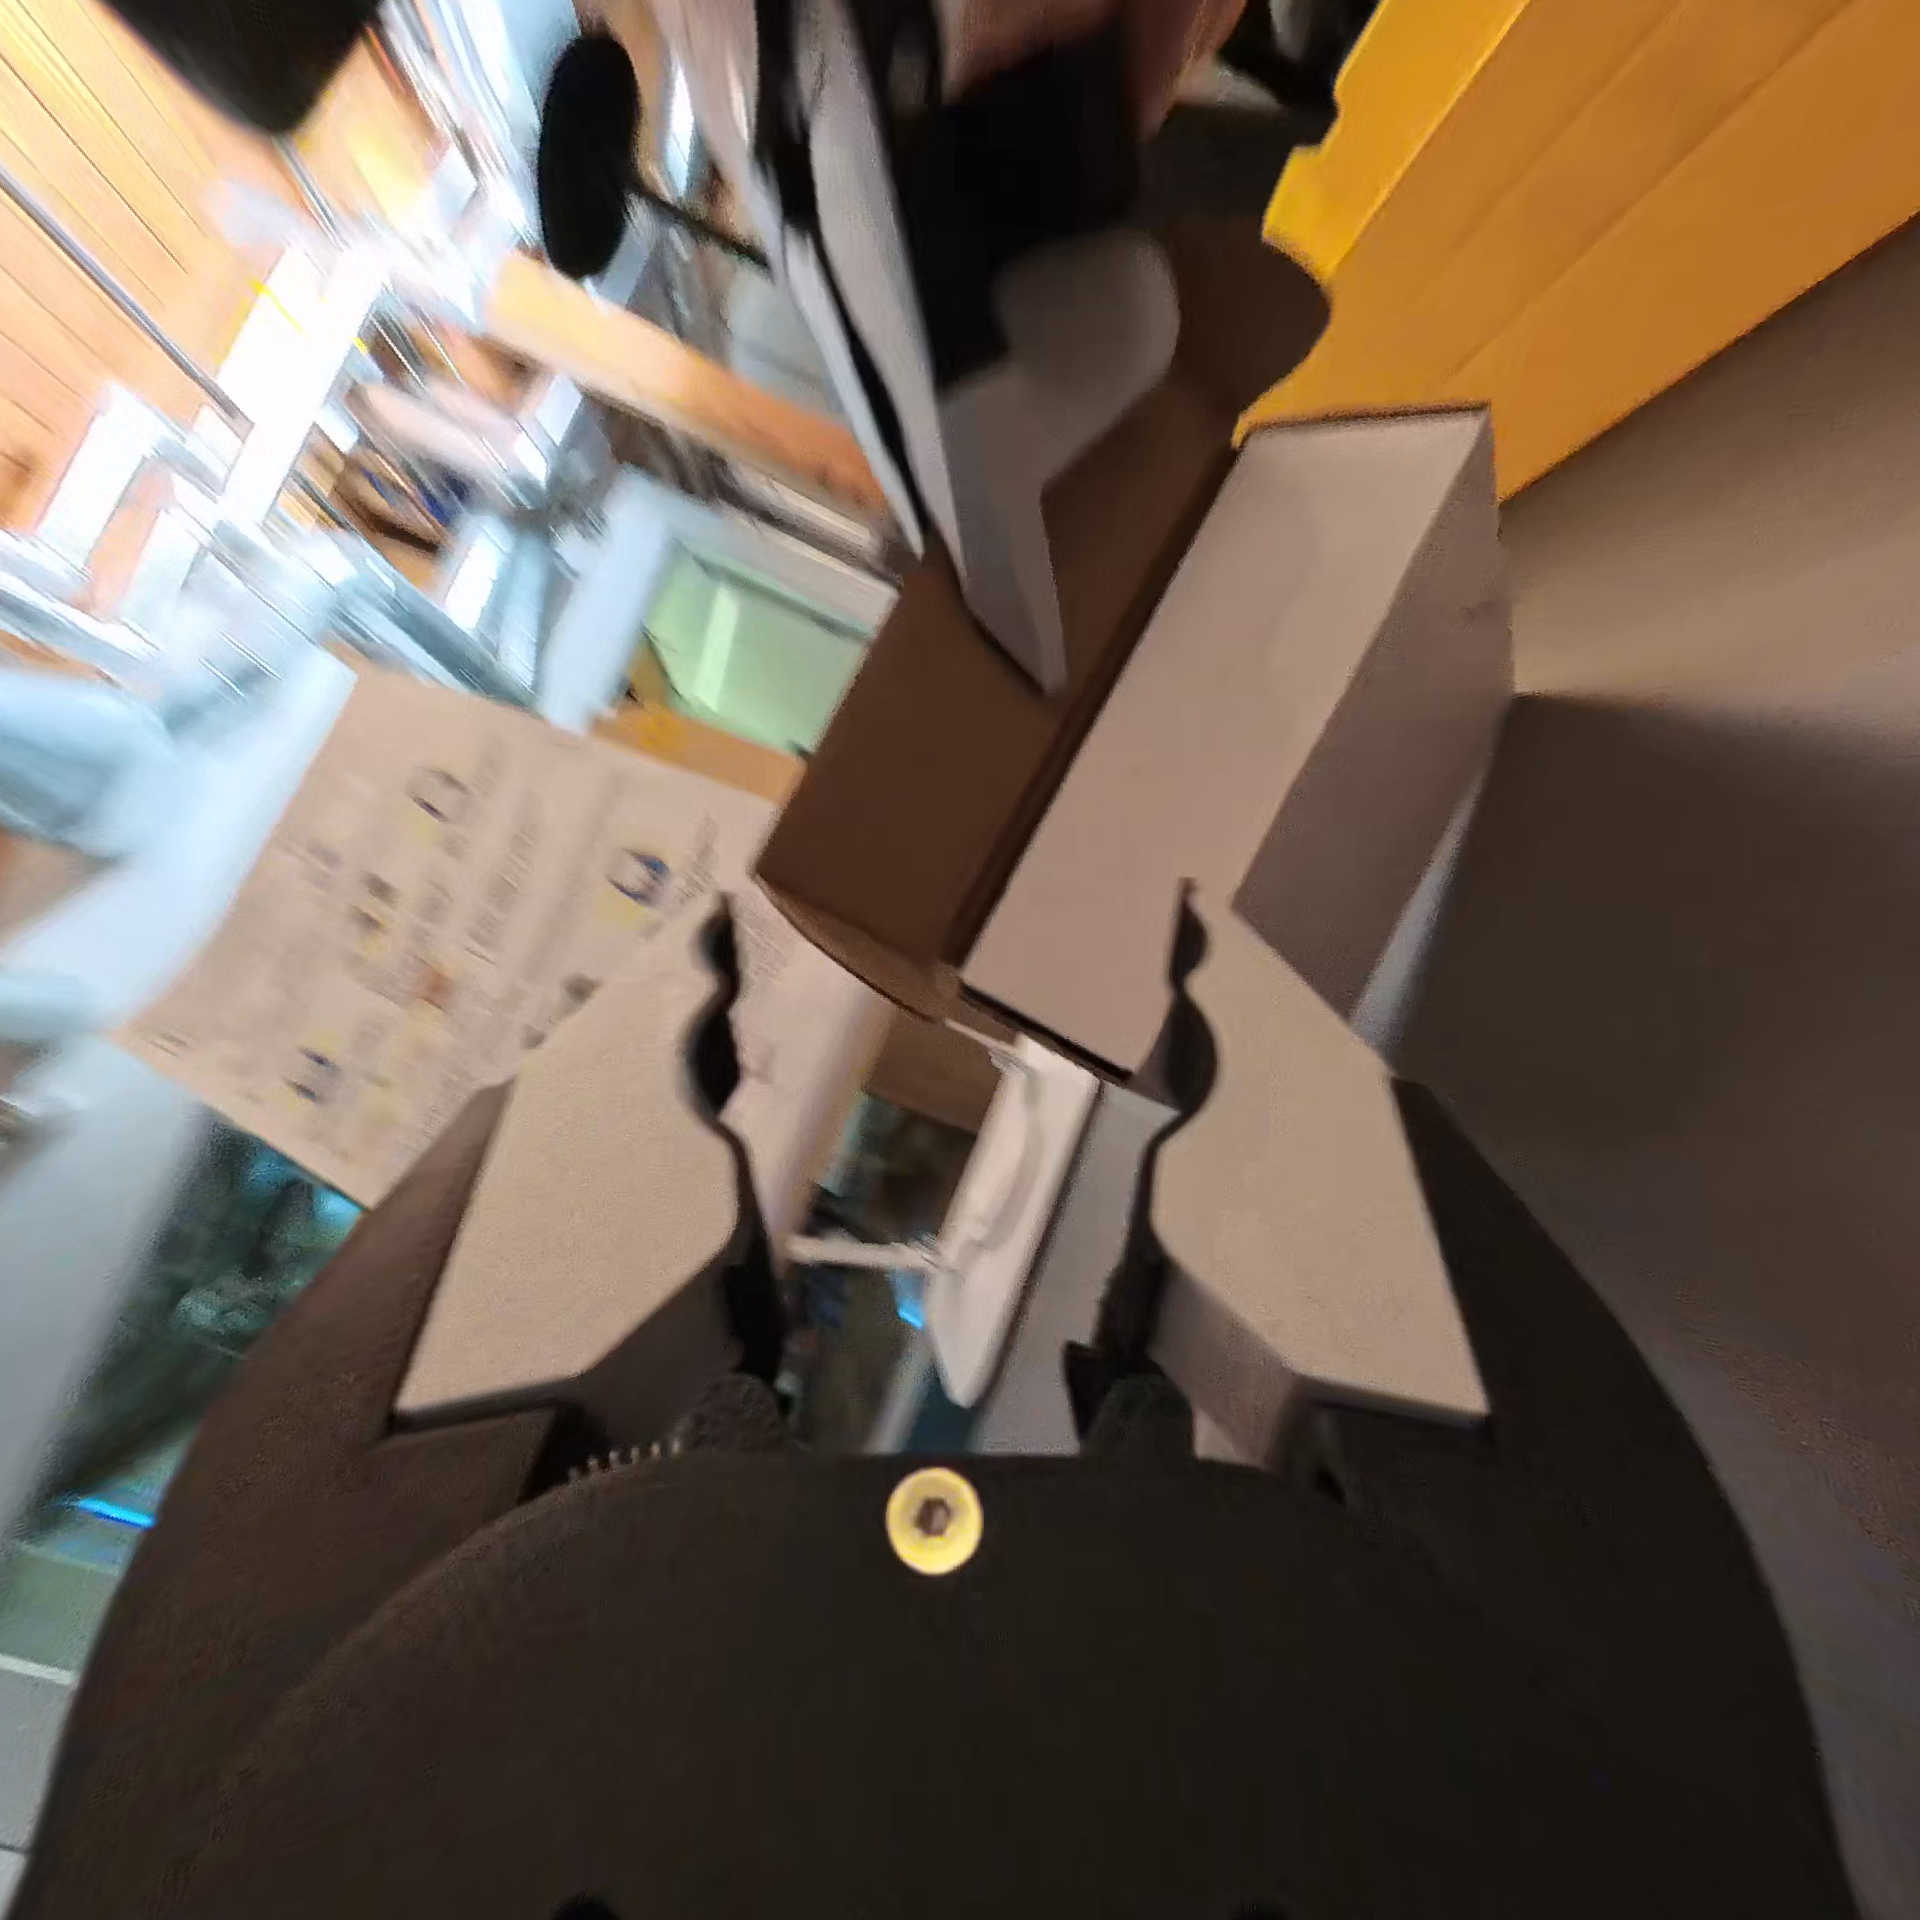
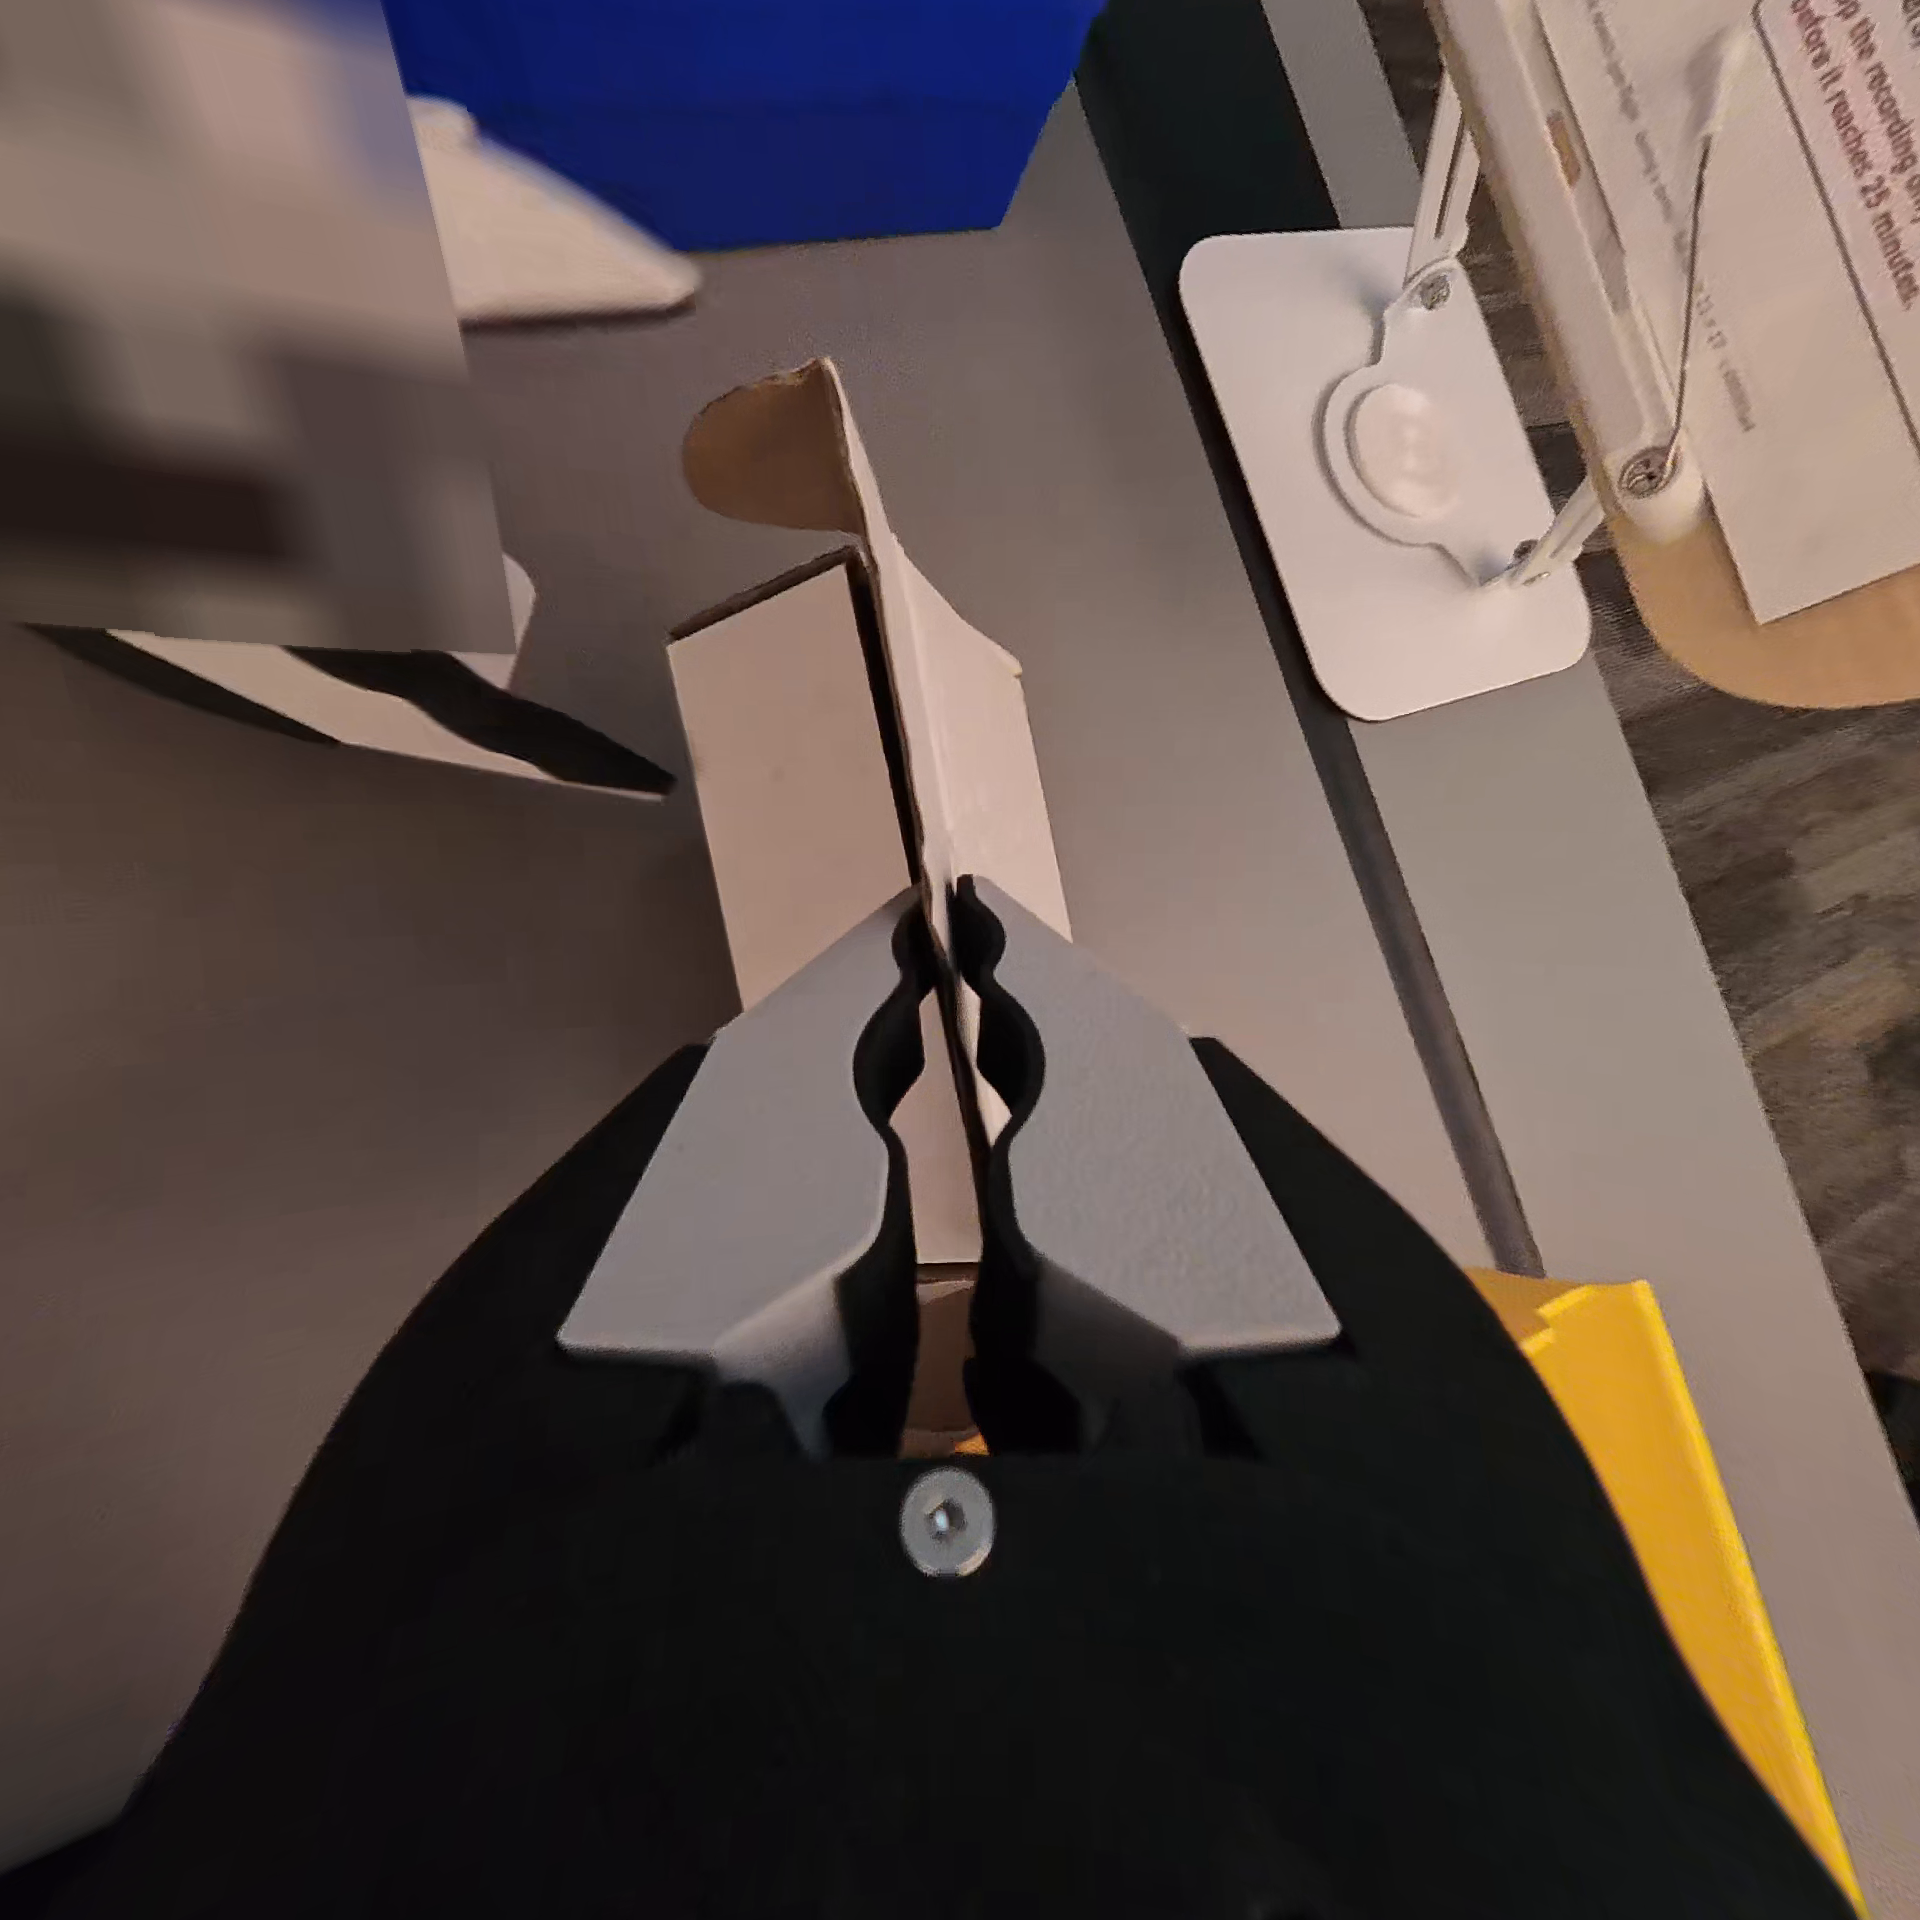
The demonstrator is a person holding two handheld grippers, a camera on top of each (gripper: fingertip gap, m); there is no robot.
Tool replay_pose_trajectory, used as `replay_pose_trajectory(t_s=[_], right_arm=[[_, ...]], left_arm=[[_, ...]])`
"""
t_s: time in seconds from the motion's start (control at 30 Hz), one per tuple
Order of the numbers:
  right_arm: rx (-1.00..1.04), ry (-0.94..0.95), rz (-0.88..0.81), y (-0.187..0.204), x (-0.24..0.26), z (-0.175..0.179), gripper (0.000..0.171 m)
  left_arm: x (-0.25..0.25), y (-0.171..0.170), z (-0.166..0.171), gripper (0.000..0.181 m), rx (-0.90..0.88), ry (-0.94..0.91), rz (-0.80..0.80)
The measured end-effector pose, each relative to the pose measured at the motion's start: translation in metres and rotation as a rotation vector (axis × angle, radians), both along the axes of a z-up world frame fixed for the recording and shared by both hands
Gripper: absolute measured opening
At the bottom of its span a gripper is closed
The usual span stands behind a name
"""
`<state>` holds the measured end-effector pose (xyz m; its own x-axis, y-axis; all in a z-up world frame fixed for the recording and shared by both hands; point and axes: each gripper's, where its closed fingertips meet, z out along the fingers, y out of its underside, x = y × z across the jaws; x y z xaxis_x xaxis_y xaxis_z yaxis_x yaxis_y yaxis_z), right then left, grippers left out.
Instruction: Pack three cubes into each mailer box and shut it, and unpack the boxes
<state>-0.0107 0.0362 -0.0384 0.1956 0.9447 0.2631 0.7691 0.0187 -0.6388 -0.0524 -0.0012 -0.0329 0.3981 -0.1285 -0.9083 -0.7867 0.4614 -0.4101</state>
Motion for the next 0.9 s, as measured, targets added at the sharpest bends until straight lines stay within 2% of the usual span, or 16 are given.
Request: replay_pose_trajectory(t_s=[0.03,0.07,0.17,0.27,0.3,0.4,0.47,0.53,0.6,0.73,0.83,0.9], right_arm=[[-0.017,0.007,0.003,-0.001,0.0,0.0,0.002],[-0.032,0.01,0.011,-0.003,-0.001,-0.001,0.002],[-0.029,-0.013,0.011,-0.005,-0.003,-0.003,0.002],[-0.026,-0.05,0.046,-0.013,-0.007,-0.008,0.002],[-0.018,-0.061,0.057,-0.016,-0.008,-0.009,0.002],[0.002,-0.078,0.08,-0.023,-0.013,-0.008,0.002],[0.029,-0.084,0.091,-0.024,-0.016,-0.007,0.001],[0.058,-0.101,0.089,-0.024,-0.016,-0.005,0.001],[0.125,-0.094,0.061,-0.015,-0.015,0.002,0.002],[0.196,-0.045,0.031,-0.007,-0.013,0.017,0.002],[0.226,-0.027,0.045,-0.009,-0.016,0.024,0.002],[0.223,-0.03,0.063,-0.014,-0.018,0.023,0.001]], left_arm=[[0.006,-0.01,0.006,0.059,0.086,0.039,-0.019],[0.015,-0.019,0.006,0.046,0.148,0.094,-0.033],[0.041,-0.026,-0.026,0.059,0.106,0.259,-0.053],[0.043,-0.013,-0.046,0.086,-0.045,0.267,-0.001],[0.04,-0.008,-0.049,0.088,-0.091,0.257,0.02],[0.028,0.005,-0.067,0.088,-0.216,0.268,0.089],[0.022,0.011,-0.069,0.088,-0.199,0.283,0.115],[0.022,0.01,-0.067,0.079,-0.185,0.286,0.121],[0.022,0.007,-0.064,0.06,-0.189,0.266,0.128],[0.033,-0.003,-0.093,0.043,-0.363,0.284,0.091],[0.039,-0.009,-0.108,0.059,-0.448,0.294,0.065],[0.047,-0.015,-0.107,0.064,-0.51,0.224,0.018]])
